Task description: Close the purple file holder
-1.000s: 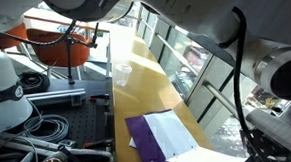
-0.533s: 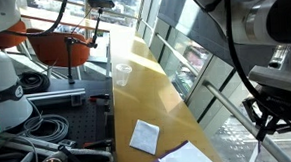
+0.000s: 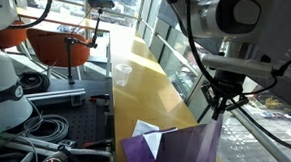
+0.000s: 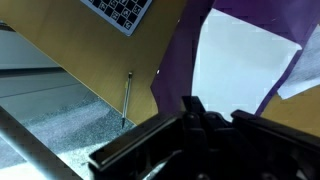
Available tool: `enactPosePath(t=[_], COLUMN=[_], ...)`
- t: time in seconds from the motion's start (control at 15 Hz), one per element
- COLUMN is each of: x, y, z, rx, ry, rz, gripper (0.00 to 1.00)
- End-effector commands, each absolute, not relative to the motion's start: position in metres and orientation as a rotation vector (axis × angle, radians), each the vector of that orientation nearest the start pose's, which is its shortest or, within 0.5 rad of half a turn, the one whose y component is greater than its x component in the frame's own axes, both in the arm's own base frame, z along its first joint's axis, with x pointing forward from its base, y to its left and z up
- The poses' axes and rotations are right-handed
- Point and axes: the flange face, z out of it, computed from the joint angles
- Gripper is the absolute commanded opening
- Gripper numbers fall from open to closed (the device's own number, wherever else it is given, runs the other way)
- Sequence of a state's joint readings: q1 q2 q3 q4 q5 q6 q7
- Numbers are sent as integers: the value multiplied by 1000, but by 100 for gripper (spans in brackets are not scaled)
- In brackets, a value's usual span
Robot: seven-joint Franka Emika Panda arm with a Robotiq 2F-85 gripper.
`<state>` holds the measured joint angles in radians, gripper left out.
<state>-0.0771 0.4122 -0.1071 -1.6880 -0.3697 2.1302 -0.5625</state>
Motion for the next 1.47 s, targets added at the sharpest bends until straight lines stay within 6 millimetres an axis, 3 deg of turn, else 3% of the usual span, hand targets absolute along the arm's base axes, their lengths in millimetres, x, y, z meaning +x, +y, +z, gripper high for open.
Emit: enactPosePath(t=[0.0,0.2,0.4,0.93,1.4], x=[617,602,597,621,631], y=[-103,-90,-88,-67,-28], z=[361,352,342,334,316], rx=[-3332,-3315,-3334,-3455,-3490], ry=[-1048,-1064,-1080,-1173,-1156], rz=[160,155,108,-275,-363], gripper=[0,0,0,0,0])
